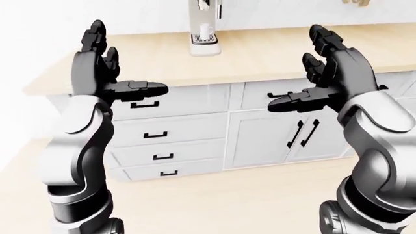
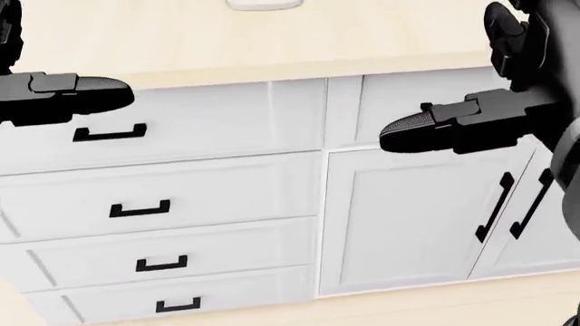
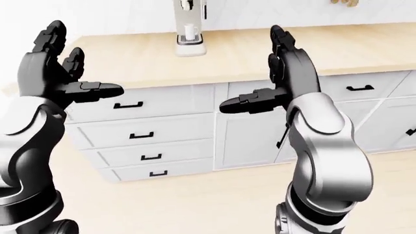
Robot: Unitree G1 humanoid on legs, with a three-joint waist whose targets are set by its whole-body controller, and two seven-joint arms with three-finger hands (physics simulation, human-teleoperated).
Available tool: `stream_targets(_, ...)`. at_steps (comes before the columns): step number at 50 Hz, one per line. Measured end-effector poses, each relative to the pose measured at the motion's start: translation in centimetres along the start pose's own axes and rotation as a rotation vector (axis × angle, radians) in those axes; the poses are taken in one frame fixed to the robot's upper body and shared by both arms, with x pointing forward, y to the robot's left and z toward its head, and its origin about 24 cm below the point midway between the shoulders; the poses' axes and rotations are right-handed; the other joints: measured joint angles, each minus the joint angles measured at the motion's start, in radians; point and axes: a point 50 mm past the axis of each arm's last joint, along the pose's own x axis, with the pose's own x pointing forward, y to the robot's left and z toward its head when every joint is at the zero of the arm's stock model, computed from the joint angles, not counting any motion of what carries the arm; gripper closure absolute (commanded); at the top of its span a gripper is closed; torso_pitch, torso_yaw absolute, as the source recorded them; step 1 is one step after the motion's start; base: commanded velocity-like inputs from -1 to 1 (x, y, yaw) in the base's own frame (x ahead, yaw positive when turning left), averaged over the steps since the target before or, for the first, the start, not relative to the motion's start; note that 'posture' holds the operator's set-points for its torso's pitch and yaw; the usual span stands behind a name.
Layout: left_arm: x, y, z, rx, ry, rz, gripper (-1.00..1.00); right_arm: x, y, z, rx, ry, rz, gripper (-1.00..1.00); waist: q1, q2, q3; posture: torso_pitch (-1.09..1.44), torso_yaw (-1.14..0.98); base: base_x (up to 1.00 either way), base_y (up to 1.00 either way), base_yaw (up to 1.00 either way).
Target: Press the button on the coffee machine to serve coffee.
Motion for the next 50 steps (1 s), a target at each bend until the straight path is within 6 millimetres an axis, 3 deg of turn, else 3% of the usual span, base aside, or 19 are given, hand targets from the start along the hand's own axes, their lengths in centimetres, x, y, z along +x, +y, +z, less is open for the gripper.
stream_targets(4, 0.0, -0.2, 0.4, -0.001, -0.029, -0.012, -1.00, -0.1, -0.2, 0.4, -0.004, -0.028, -0.018, -1.00, 0.011, -0.041, 0.000, 0.00, 0.00, 0.32, 0.00, 0.00)
stream_targets(7, -0.1, -0.1, 0.8, -0.003, -0.040, -0.011, -1.00, -0.1, -0.2, 0.6, -0.007, -0.034, -0.018, -1.00, 0.014, -0.089, -0.010, 0.00, 0.00, 0.33, 0.00, 0.00)
stream_targets(8, -0.1, -0.3, 0.6, -0.008, -0.033, -0.018, -1.00, 0.0, -0.3, 0.3, -0.005, -0.024, -0.024, -1.00, 0.005, -0.079, -0.003, 0.00, 0.00, 0.33, 0.00, 0.00)
stream_targets(9, -0.1, -0.6, 0.3, -0.008, -0.020, -0.028, -1.00, 0.0, -0.4, 0.0, -0.001, -0.005, -0.030, -1.00, 0.000, -0.081, 0.014, 0.00, 0.00, 0.34, 0.00, 0.00)
stream_targets(11, 0.0, -0.9, -0.3, -0.007, 0.007, -0.049, -1.00, 0.1, -0.6, -0.4, 0.003, 0.021, -0.043, -1.00, -0.009, -0.090, 0.019, 0.00, 0.00, 0.33, 0.00, 0.00)
stream_targets(17, 0.0, -0.5, 0.6, -0.008, -0.027, -0.036, -1.00, 0.0, -0.4, 0.5, -0.008, -0.025, -0.039, -1.00, -0.017, -0.039, 0.008, 0.00, 0.00, 0.33, 0.00, 0.00)
stream_targets(21, -0.1, -0.5, 1.1, -0.007, -0.052, -0.035, -1.00, 0.1, -0.5, 0.5, -0.010, -0.023, -0.042, -1.00, -0.028, 0.026, -0.004, 0.00, 0.00, 0.32, 0.00, 0.00)
stream_targets(24, -0.1, 0.0, 0.3, -0.006, -0.019, -0.011, -1.00, 0.2, 0.2, 0.0, -0.010, 0.003, -0.007, -1.00, -0.009, 0.024, 0.014, 0.00, 0.00, 0.33, 0.00, 0.00)
stream_targets(27, 0.1, 0.2, -0.1, -0.002, 0.013, 0.006, -1.00, 0.3, 0.4, -0.1, -0.010, 0.018, 0.012, -1.00, -0.002, 0.017, 0.003, 0.00, 0.00, 0.33, 0.00, 0.00)
stream_targets(32, -0.1, -0.1, 1.0, -0.002, -0.044, -0.010, -1.00, -0.1, -0.1, 0.8, -0.012, -0.038, -0.019, -1.00, 0.005, -0.029, -0.003, 0.00, 0.00, 0.19, 0.00, 0.00)
stream_targets(35, -0.2, -0.2, 1.4, -0.007, -0.072, -0.015, -1.00, -0.1, -0.2, 1.0, -0.014, -0.055, -0.032, -1.00, 0.004, -0.071, 0.002, 0.00, 0.00, 0.00, 0.00, 0.00)
stream_targets(37, -0.1, -0.6, 0.3, -0.009, -0.023, -0.030, -1.00, 0.1, -0.3, 0.1, -0.008, -0.011, -0.034, -1.00, 0.003, -0.055, 0.020, 0.00, 0.00, 0.00, 0.00, 0.00)
stream_targets(40, 0.1, -0.9, -0.7, -0.007, 0.035, -0.048, -1.00, 0.4, -0.3, -0.8, -0.002, 0.048, -0.032, -1.00, -0.001, -0.062, 0.033, 0.00, 0.00, 0.00, 0.00, 0.00)
stream_targets(43, 0.0, -0.9, -0.4, -0.007, 0.019, -0.049, -1.00, 0.4, -0.3, -0.4, -0.007, 0.036, -0.035, -1.00, -0.006, -0.060, 0.042, 0.00, 0.00, 0.08, 0.00, 0.00)
stream_targets(48, -0.1, -0.4, 0.2, -0.003, -0.008, -0.029, -1.00, 0.2, -0.1, 0.2, -0.008, -0.002, -0.024, -1.00, -0.014, 0.019, 0.013, 0.00, 0.00, 0.30, 0.00, 0.00)
stream_targets(50, -0.2, 0.1, 0.7, -0.003, -0.037, -0.005, -1.00, 0.0, 0.2, 0.4, -0.013, -0.025, -0.010, -1.00, -0.005, 0.013, 0.010, 0.00, 0.00, 0.32, 0.00, 0.00)
